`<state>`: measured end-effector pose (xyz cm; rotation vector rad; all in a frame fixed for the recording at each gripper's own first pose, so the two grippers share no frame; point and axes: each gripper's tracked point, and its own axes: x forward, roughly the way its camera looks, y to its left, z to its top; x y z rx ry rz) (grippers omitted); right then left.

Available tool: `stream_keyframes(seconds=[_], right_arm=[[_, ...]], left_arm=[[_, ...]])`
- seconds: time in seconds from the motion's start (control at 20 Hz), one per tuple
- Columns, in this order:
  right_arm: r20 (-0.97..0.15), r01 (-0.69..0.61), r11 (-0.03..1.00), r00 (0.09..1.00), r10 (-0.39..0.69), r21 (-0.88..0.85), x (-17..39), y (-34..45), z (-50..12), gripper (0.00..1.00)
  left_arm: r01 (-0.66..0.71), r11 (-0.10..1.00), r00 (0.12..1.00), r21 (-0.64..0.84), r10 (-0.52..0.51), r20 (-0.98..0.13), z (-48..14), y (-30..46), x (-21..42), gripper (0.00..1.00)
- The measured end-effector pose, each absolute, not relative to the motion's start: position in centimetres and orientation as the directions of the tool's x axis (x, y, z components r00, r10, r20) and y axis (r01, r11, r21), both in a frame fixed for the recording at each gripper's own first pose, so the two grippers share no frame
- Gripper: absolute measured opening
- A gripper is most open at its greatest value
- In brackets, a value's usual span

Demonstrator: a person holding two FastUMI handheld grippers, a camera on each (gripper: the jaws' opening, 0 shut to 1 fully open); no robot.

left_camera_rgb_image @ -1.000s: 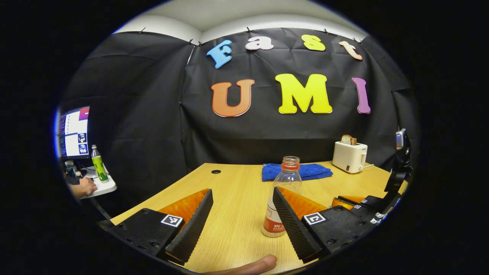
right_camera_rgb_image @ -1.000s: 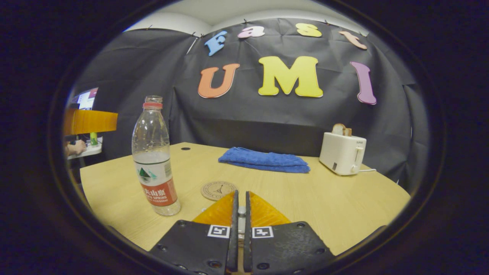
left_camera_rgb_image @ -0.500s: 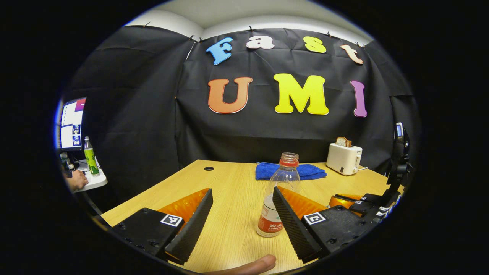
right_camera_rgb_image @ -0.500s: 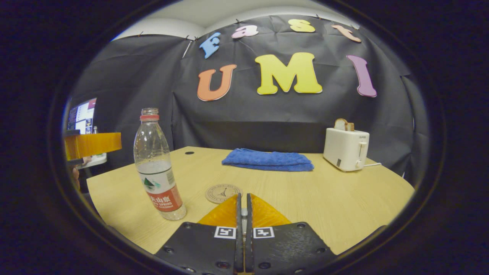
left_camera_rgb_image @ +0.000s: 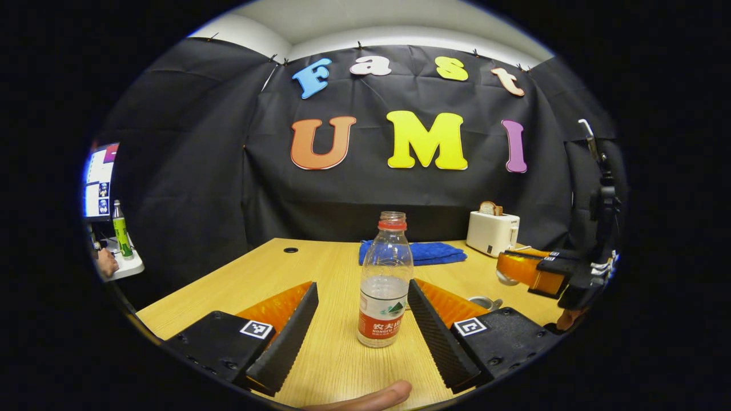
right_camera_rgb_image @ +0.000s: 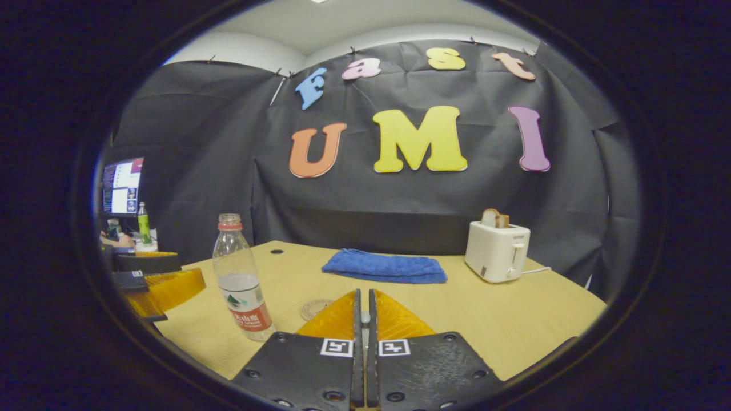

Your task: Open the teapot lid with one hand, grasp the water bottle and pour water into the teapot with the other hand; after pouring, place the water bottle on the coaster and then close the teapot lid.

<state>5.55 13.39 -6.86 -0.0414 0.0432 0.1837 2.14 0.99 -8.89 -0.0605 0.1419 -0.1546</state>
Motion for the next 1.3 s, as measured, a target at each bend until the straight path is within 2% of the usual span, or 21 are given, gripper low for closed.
stream_keyframes(seconds=[0.45,0.7,1.05,1.15,1.2,1.25,1.3], right_arm=[[0.043,-0.153,0.986,0.987,0.156,-0.073,3.9,9.4,-4.3,0.0],[0.065,-0.116,0.993,0.991,0.117,-0.03,4.0,6.9,-2.8,0.0],[0.049,-0.103,0.994,0.993,0.104,-0.024,4.5,6.2,-3.2,0.0],[0.049,-0.1,0.995,0.994,0.101,-0.023,4.6,6.0,-3.2,0.0],[0.046,-0.097,0.995,0.994,0.097,-0.022,4.6,5.8,-3.3,0.0],[0.041,-0.093,0.995,0.995,0.094,-0.022,4.7,5.7,-3.3,0.0],[0.035,-0.091,0.996,0.995,0.092,-0.017,4.7,5.4,-3.5,0.0]], left_arm=[[0.186,0.982,0.969,-0.039,-0.19,-0.161,-12.3,-1.9,3.9,0.99],[0.167,0.984,0.968,-0.06,-0.175,-0.178,-13.7,-2.0,6.9,0.99],[0.177,0.982,0.973,-0.06,-0.184,-0.139,-13.6,-2.3,8.6,0.98],[0.202,0.978,0.967,-0.057,-0.209,-0.148,-13.8,-2.9,8.6,0.93],[0.206,0.978,0.965,-0.044,-0.21,-0.159,-14.0,-3.0,8.6,0.84],[0.199,0.98,0.967,-0.026,-0.201,-0.159,-13.8,-2.7,8.6,0.8],[0.189,0.982,0.969,0.003,-0.186,-0.162,-13.5,-2.2,8.5,0.78]])
